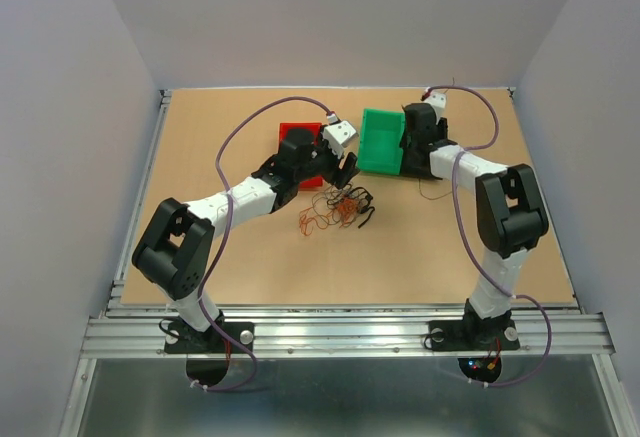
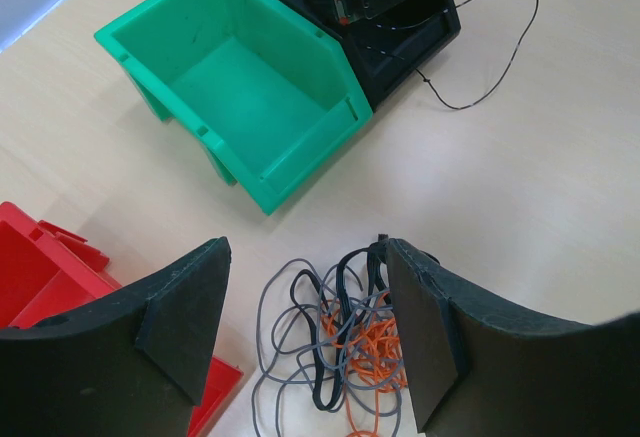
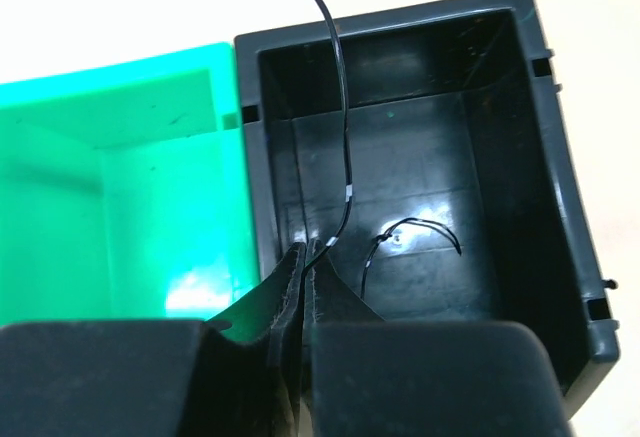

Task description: Untangle the cables

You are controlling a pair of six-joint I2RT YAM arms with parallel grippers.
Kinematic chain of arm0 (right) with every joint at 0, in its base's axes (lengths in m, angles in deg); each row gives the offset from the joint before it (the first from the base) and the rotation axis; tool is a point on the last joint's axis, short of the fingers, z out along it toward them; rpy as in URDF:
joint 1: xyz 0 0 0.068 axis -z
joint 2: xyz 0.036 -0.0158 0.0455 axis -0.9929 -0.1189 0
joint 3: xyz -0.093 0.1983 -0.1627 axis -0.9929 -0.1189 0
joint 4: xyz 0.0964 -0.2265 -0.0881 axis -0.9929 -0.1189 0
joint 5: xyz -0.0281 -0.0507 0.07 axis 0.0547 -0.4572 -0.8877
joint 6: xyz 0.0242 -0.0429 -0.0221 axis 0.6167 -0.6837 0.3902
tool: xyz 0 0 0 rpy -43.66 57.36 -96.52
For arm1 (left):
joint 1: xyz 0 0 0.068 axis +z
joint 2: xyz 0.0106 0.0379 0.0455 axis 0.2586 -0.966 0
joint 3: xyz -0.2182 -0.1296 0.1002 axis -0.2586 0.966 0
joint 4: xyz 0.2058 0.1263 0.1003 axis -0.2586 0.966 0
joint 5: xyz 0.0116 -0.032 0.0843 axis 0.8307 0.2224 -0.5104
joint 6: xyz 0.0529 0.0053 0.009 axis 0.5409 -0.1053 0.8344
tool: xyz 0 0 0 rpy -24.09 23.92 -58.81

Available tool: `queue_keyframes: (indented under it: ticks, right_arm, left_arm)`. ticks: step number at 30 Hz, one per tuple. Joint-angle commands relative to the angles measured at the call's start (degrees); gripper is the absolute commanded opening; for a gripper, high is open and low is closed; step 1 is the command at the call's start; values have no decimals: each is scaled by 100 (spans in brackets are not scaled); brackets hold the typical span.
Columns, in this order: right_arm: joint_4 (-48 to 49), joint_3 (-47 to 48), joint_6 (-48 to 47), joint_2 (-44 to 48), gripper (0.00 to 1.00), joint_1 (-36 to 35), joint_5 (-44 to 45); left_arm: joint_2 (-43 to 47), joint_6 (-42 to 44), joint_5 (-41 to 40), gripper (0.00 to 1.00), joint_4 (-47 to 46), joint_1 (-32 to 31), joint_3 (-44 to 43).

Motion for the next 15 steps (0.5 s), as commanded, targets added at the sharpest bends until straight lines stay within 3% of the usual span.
queue_keyframes:
  ticks: [1,5,15]
  right_arm:
    - [14,20,-47,409,0,-3,-302]
    - [-135,20,58,506,1,6,-699]
    - [-206,73,-47,383,7,14,-155]
  left_arm:
    - [167,77,36,75,-152,-12,-79]
    - [167,68,36,75,-143,-12,-71]
    - [166,68,45,75,-143,-3,-79]
